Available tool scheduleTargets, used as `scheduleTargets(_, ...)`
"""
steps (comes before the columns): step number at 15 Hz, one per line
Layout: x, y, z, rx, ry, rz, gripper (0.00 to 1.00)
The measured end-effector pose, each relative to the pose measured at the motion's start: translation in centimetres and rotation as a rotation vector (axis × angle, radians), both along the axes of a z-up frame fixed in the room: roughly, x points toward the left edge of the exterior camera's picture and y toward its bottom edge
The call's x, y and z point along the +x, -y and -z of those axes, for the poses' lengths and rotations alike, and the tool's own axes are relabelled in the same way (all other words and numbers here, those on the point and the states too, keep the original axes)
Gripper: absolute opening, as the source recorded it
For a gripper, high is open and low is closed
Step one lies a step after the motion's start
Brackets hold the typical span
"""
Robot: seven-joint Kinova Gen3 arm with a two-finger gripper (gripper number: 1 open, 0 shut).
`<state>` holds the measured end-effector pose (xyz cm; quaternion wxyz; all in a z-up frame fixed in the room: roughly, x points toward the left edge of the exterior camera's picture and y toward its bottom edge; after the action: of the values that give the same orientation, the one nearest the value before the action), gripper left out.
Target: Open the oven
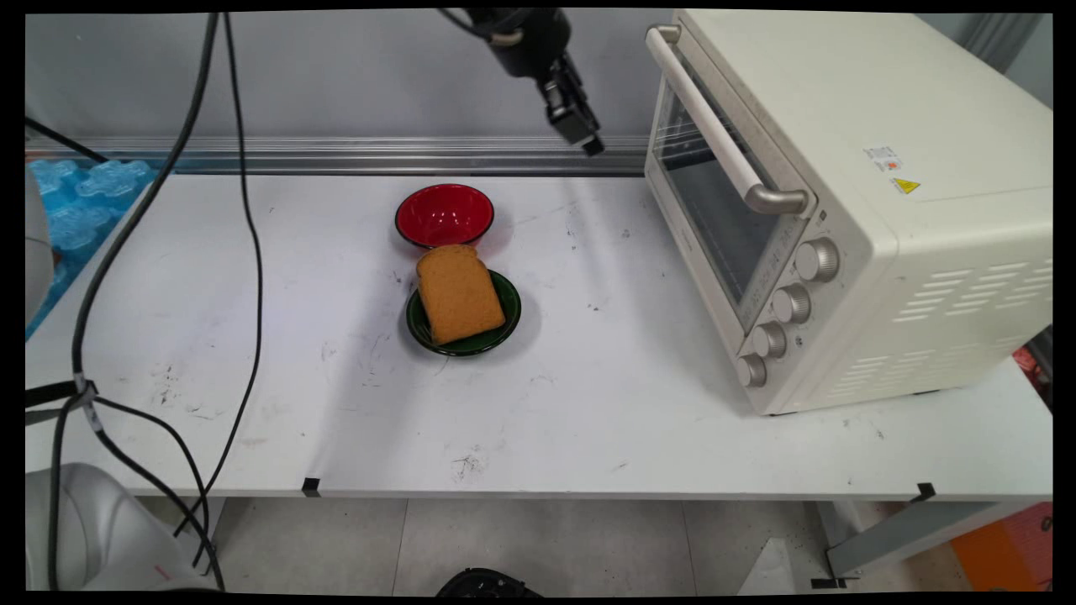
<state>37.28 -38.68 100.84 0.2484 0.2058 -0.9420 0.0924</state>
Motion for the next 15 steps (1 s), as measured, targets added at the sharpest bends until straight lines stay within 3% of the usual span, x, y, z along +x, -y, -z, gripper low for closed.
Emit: scheduleTargets(15,-5.2,3.9,-2.9,-0.063,-0.059,0.001,0.0)
